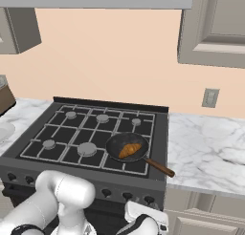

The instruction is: Pick the croissant and place it on the pan. Then turn on the stove to warm the croissant.

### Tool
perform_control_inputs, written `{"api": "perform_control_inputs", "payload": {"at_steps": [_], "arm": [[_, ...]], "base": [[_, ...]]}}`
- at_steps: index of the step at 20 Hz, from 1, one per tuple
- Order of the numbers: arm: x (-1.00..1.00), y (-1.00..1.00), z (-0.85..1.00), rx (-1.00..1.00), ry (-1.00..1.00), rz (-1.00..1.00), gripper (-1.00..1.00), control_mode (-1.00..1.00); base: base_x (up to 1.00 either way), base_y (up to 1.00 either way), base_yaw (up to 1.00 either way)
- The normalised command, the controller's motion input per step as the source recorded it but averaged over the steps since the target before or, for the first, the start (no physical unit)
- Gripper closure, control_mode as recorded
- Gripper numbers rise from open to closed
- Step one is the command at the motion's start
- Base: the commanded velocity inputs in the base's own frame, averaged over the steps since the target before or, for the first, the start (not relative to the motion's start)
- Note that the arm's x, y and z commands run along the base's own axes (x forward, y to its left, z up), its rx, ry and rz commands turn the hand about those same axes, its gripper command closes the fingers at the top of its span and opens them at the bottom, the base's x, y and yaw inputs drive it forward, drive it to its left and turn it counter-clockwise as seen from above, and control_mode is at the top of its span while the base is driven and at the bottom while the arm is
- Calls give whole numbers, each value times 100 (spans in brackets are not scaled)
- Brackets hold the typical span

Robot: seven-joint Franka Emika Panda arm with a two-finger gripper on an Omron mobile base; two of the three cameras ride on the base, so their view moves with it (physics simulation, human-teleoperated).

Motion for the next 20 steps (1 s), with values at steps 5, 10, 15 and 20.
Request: {"api": "perform_control_inputs", "payload": {"at_steps": [5, 10, 15, 20], "arm": [[16, -16, -8, 0, 0, -1, -100, -100], [16, -14, -10, 0, 0, -1, -100, -100], [14, -1, -15, 0, 0, -1, -100, -100], [18, 0, -14, 0, 0, -2, -100, -100]], "base": [[0, 0, 0], [0, 0, 0], [0, 0, 0], [0, 0, 0]]}}
